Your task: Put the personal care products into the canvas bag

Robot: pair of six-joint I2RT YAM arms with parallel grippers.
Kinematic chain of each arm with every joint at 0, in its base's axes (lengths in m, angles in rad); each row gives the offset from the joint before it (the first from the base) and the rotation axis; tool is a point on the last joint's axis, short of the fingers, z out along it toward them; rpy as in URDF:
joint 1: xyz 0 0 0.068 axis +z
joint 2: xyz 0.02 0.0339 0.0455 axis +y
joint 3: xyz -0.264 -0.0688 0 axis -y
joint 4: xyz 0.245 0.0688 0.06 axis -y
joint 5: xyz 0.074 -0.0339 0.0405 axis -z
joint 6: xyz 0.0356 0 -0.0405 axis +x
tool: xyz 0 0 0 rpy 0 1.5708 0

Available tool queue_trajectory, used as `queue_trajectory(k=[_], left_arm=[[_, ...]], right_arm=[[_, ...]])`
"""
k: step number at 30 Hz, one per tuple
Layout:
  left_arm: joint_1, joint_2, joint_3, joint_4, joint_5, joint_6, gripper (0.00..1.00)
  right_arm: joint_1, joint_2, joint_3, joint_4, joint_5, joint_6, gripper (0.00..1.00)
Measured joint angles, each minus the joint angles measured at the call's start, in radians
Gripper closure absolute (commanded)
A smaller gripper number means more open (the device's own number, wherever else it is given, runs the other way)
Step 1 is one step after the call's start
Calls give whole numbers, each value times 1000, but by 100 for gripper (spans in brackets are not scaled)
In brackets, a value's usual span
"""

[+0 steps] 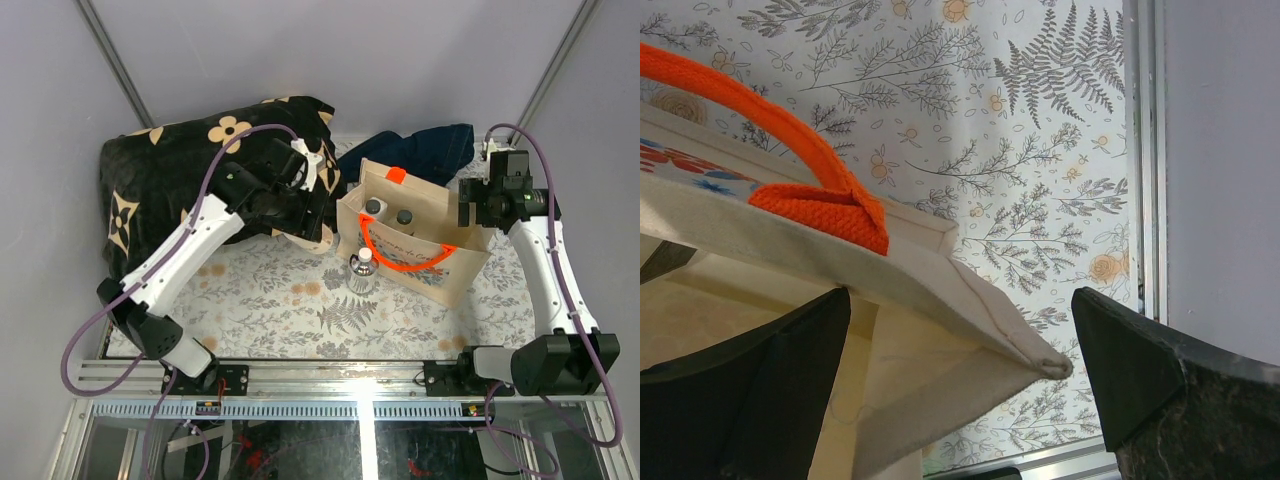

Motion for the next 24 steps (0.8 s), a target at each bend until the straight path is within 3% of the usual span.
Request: queue_trajectory(k=[14, 24], left_arm=[[2, -88, 159, 53, 192, -7, 100], [-16, 98, 321, 288, 288, 7, 100]], right_arm=[[6, 20, 5, 0, -1, 0, 0], [6, 16, 5, 0, -2, 1, 0]])
